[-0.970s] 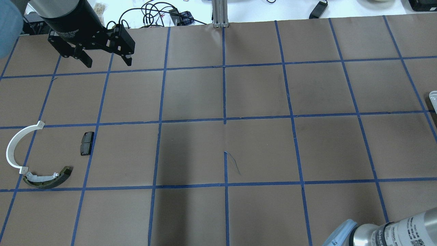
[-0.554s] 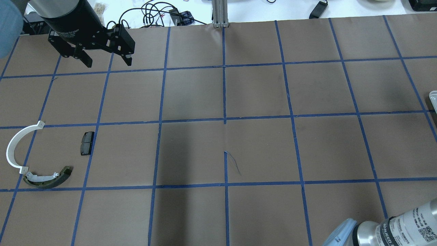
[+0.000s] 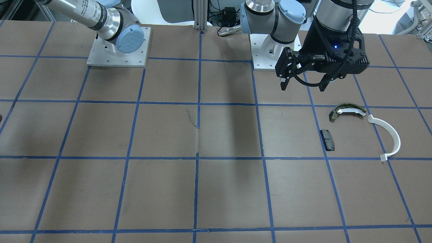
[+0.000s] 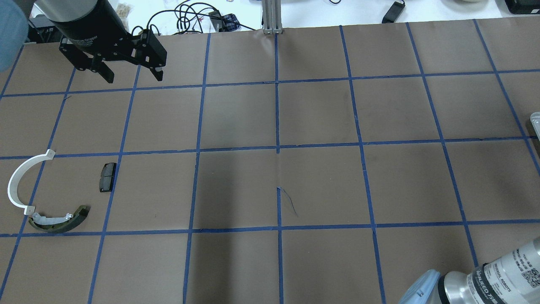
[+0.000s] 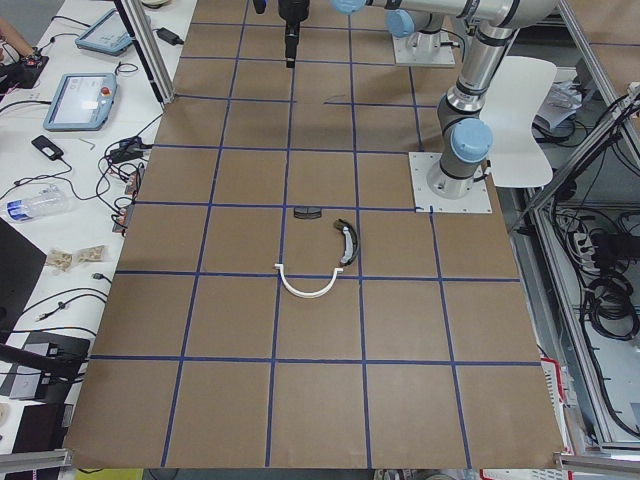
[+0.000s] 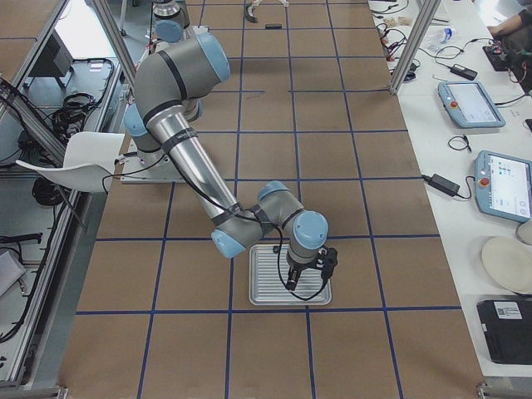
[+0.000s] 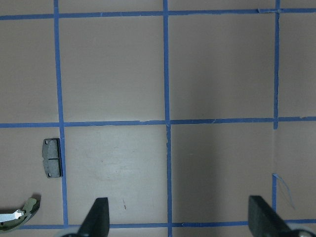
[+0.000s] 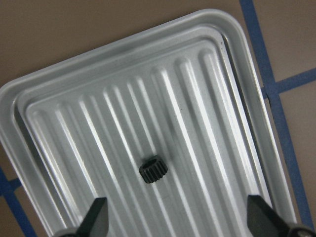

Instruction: Place bearing gear from tray to pile

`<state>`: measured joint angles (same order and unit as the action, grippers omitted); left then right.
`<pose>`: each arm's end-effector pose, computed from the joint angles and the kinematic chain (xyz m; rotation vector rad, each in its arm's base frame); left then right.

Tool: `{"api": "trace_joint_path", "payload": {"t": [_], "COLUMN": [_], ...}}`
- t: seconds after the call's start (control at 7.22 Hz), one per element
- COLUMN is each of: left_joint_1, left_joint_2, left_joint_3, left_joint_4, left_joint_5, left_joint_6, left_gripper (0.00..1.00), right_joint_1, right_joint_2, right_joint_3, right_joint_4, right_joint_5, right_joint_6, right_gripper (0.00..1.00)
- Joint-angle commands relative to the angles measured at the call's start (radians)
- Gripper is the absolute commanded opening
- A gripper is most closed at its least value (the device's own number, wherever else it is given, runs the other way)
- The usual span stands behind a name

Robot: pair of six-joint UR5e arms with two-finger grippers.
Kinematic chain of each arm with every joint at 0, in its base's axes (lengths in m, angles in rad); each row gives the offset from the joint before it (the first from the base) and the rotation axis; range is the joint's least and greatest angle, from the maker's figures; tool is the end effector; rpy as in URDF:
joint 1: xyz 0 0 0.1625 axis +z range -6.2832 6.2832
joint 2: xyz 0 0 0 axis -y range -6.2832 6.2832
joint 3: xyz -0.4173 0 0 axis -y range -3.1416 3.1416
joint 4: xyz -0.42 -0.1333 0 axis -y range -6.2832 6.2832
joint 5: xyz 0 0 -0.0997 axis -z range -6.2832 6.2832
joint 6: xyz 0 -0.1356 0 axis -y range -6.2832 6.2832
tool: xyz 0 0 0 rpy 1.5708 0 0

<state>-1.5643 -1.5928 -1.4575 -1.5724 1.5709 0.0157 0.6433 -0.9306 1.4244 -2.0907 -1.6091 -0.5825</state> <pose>-0.1298 -0.5397 0.4919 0.0144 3.1373 -0.1408 -0.5011 -0.5358 0.1652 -0.5321 -3.0497 -0.0112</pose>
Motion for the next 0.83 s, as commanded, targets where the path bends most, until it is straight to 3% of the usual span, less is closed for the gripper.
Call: {"api": "trace_joint_path", "payload": {"t": [0.0,0.42,0.69], "left_joint_1": [0.0,0.0,0.0], "left_joint_2": [-0.001,0.001,0.001], "left_joint_3": [0.0,0.0,0.0], "left_joint_4": [0.0,0.0,0.0], "left_joint_5": [-0.003,-0.005,-0.005], "left_joint_6": [-0.005,-0.003,-0.003], "left_gripper": [1.0,1.0,1.0], "right_joint_1": [0.01,0.016,0.018], "right_joint_2": [0.015,0.036,0.05], "right_joint_3": [0.001,0.001,-0.001], "right_joint_4": [-0.02,-0.047,-0.048], "right_joint_5": [0.0,0.008,0.008], "right_joint_6": [0.045,0.053,0.055], "right_gripper": [0.91,0.85,0.74]}}
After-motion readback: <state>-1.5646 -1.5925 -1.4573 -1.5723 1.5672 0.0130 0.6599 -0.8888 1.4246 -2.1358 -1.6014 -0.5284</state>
